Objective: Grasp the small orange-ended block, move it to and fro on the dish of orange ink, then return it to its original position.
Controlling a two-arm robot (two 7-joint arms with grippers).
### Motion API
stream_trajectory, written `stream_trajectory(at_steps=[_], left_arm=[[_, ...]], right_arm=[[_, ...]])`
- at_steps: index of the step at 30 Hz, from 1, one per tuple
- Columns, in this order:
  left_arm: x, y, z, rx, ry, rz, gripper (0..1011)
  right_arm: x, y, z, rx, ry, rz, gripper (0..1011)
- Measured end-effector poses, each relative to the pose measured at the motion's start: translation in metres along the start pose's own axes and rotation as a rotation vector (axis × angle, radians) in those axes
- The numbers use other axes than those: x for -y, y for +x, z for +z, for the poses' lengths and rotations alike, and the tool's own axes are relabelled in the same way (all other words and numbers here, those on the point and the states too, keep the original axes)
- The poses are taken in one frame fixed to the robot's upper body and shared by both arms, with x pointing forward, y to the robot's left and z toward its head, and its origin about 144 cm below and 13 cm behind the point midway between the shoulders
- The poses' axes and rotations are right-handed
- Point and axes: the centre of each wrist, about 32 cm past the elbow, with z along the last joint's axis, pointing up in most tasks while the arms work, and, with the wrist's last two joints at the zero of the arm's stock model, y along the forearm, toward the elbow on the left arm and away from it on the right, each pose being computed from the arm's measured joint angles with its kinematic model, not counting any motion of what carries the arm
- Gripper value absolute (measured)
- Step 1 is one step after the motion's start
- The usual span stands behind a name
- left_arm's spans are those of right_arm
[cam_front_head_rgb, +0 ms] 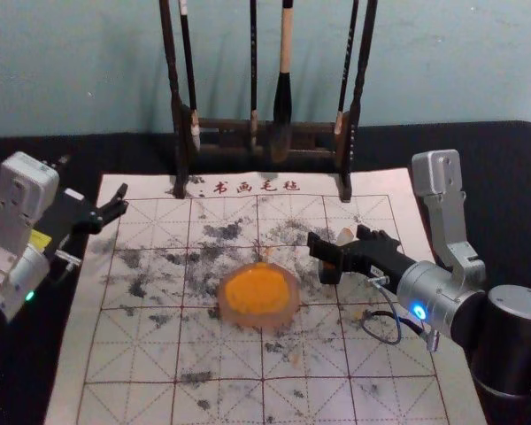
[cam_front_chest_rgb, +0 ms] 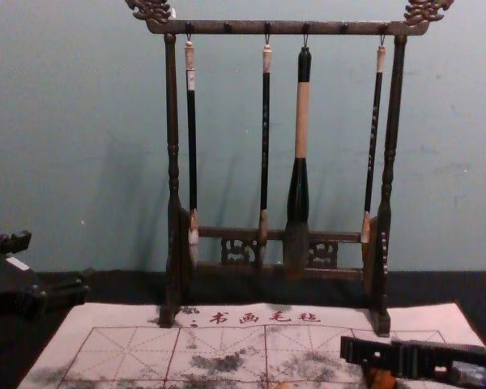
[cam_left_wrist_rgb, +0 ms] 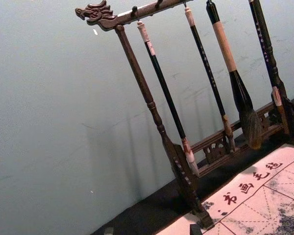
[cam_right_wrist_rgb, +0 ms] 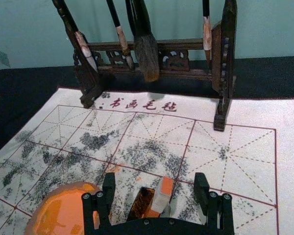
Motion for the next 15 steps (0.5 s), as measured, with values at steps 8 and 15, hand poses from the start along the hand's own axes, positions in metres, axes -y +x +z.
stream_trajectory(at_steps=[8, 15], left_arm=[[0.0, 0.0, 0.0, 0.0, 0.0, 0.0, 1001], [0.0, 0.0, 0.0, 0.0, 0.0, 0.0, 1001]], right_arm=[[-0.0021, -0.0026, -0.0008, 0.019, 0.005, 0.008, 1000], [-0.002, -0.0025, -0.0007, 0.019, 0.006, 0.008, 1002]])
